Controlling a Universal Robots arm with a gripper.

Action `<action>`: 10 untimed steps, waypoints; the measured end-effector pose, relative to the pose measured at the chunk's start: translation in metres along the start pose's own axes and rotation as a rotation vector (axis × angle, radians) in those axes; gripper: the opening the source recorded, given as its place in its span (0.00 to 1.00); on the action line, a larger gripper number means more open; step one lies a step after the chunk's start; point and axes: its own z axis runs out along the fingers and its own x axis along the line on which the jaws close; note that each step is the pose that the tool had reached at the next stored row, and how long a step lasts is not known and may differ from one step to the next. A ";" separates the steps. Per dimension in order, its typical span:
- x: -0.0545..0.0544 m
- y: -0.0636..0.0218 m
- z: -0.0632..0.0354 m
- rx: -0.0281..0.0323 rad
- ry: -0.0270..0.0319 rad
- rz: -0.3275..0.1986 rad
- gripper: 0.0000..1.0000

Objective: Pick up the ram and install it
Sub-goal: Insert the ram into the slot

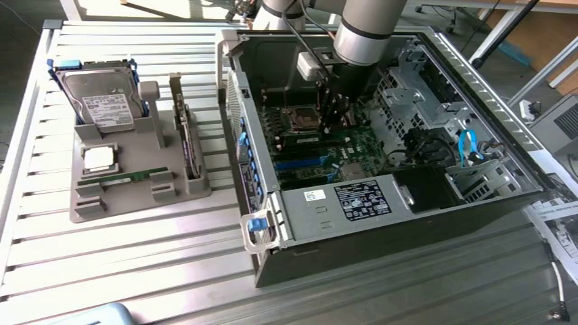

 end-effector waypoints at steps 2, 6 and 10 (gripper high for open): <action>0.000 0.0000 0.0002 0.0000 0.0000 0.001 0.14; 0.000 0.0000 0.0007 -0.0005 -0.0002 0.006 0.14; 0.000 0.0000 0.0009 -0.0007 -0.0002 0.008 0.14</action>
